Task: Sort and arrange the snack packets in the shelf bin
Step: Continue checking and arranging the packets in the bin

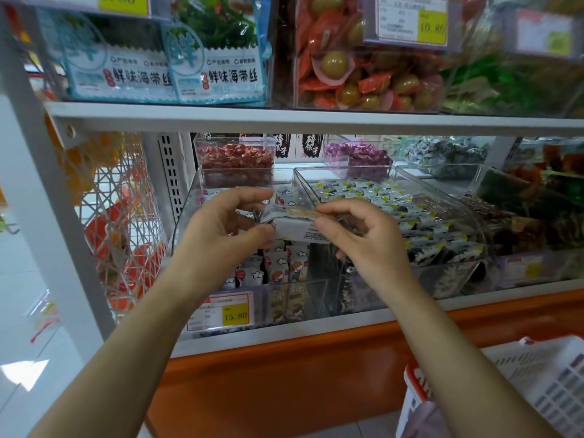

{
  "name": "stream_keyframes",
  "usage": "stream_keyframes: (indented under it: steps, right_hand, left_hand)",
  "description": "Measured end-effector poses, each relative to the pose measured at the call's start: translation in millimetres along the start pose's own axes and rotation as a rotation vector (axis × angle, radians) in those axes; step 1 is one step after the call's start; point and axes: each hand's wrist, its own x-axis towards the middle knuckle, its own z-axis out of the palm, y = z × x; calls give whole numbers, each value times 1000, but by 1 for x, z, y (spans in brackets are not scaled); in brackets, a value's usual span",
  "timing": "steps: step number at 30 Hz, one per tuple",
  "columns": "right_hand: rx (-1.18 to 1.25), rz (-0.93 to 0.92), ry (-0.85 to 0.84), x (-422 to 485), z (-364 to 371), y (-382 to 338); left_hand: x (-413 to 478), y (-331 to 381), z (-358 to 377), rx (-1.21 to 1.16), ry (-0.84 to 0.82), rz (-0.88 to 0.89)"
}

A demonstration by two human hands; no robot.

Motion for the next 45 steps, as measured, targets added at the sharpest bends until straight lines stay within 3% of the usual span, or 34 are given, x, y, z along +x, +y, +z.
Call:
stream_keyframes:
  steps: [7, 16, 20, 23, 26, 28, 31, 35, 38, 45]
  right_hand:
    - [-80, -76, 121, -2, 9, -6]
    - [-107, -72, 100, -4, 15, -2]
    - [117, -4, -51, -1, 8, 0]
    - [142, 5, -141, 4, -2, 3]
    - [177, 21, -33, 8, -6, 5]
    - [245, 84, 112, 10, -9, 9]
    - [259, 137, 262, 15, -15, 14]
    - [188, 181, 305, 18, -15, 16]
    - [145, 194, 306, 20, -13, 17]
    - [-54, 120, 272, 25, -8, 13]
  left_hand:
    - [-2, 2, 6, 124, -51, 12]
    - [3, -1, 18, -36, 67, -141]
    - [8, -6, 18, -121, 167, -202]
    - [13, -8, 17, -256, 211, -280]
    - [13, -8, 21, -328, 141, -272]
    - [13, -11, 25, -171, 117, -194]
    - [20, -22, 29, 421, 87, 44]
    - [33, -44, 39, 980, -228, 153]
    - [35, -56, 42, 1101, -344, 182]
    - [32, -53, 38, 1089, -336, 168]
